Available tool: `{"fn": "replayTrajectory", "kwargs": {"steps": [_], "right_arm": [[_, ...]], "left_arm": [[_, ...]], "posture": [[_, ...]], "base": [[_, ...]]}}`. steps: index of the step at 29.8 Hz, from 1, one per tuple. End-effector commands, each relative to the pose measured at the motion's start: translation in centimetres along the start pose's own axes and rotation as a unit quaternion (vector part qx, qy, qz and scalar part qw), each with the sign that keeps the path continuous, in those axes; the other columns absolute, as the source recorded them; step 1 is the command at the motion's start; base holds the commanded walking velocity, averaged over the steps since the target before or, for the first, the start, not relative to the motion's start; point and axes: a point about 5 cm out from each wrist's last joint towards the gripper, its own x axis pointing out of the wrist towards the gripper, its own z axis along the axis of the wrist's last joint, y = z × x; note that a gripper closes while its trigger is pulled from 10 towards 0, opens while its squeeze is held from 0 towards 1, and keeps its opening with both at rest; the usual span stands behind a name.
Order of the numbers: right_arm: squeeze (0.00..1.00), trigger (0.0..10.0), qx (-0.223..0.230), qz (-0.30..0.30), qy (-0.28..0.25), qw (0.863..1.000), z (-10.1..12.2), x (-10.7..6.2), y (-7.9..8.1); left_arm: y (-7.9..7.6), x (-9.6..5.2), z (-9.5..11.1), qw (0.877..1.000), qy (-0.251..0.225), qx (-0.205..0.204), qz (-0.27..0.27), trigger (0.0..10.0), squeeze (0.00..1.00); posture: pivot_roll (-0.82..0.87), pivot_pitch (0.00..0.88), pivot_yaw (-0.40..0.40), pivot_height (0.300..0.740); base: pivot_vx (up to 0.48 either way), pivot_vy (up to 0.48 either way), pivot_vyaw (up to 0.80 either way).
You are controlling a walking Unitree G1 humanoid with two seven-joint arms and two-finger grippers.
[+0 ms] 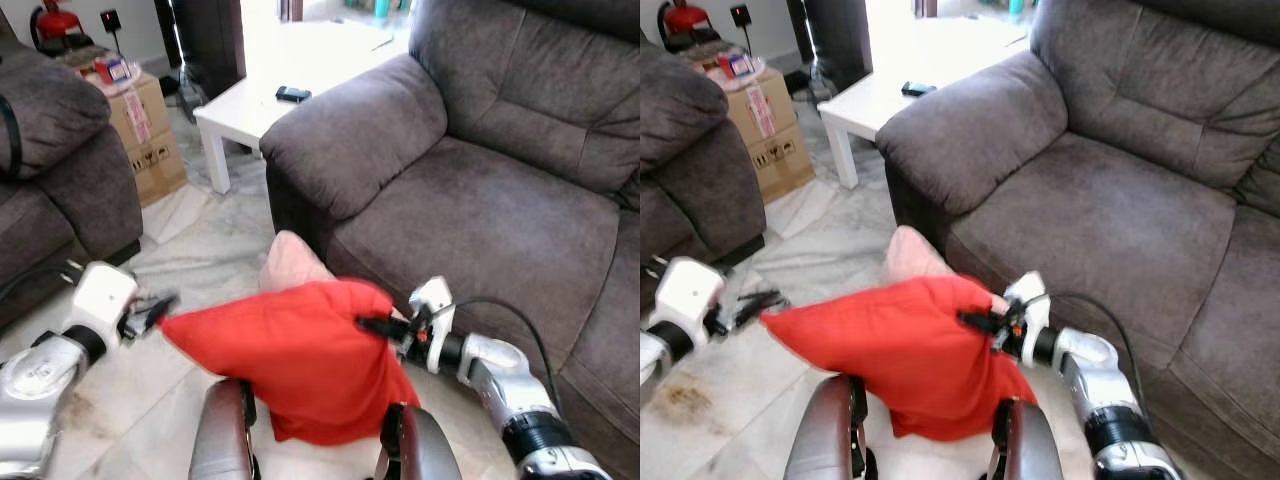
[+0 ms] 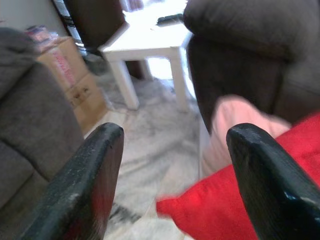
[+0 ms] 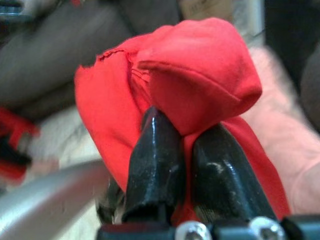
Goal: Move the pillow to the sofa from floor
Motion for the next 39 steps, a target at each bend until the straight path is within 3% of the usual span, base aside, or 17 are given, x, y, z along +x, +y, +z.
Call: {"fn": "replayTrajectory", "kwargs": {"steps": [1,2,4,9,17,39], "right_arm": [[0.0,10.0,-0.009,-0.013,-0.041,0.999,0.9,-0.4,-0.1],[0.0,10.0,0.001,-0.01,-0.049,0.999,0.3,-0.4,0.5],[0.0,10.0,0.01,-0.005,-0.056,0.998,-0.1,-0.5,0.9],[0.0,10.0,0.02,-0.016,-0.074,0.997,-0.3,-0.5,1.1],[0.0,10.0,0.029,-0.012,-0.084,0.996,-0.2,-0.1,1.6],[0.0,10.0,0.037,-0.004,-0.081,0.996,-0.7,0.3,2.2]], "left_arm": [[0.0,-0.4,-0.1,0.999,-0.005,-0.018,0.034,10.0,0.0],[-1.7,-0.4,-0.2,0.998,-0.016,-0.044,0.036,10.0,0.0],[-3.0,-0.4,-0.3,0.998,-0.022,-0.056,0.024,10.0,0.0],[-4.3,0.0,-0.5,0.996,-0.033,-0.078,0.022,10.0,0.0],[-4.6,0.4,0.1,0.996,-0.043,-0.077,0.012,10.0,0.0],[-5.1,0.5,0.2,0.996,-0.044,-0.079,-0.01,10.0,0.0]], "posture": [[0.19,0.102,-0.069,0.568],[0.19,0.102,-0.066,0.568],[0.19,0.103,-0.064,0.568],[0.18,0.103,-0.059,0.568],[0.18,0.1,-0.052,0.568],[0.19,0.094,-0.045,0.696]], "base": [[0.0,0.0,0.0],[0.0,0.0,0.0],[0.0,0.0,0.0],[0.0,0.0,0.0],[0.0,0.0,0.0],[0.0,0.0,0.0]]}}
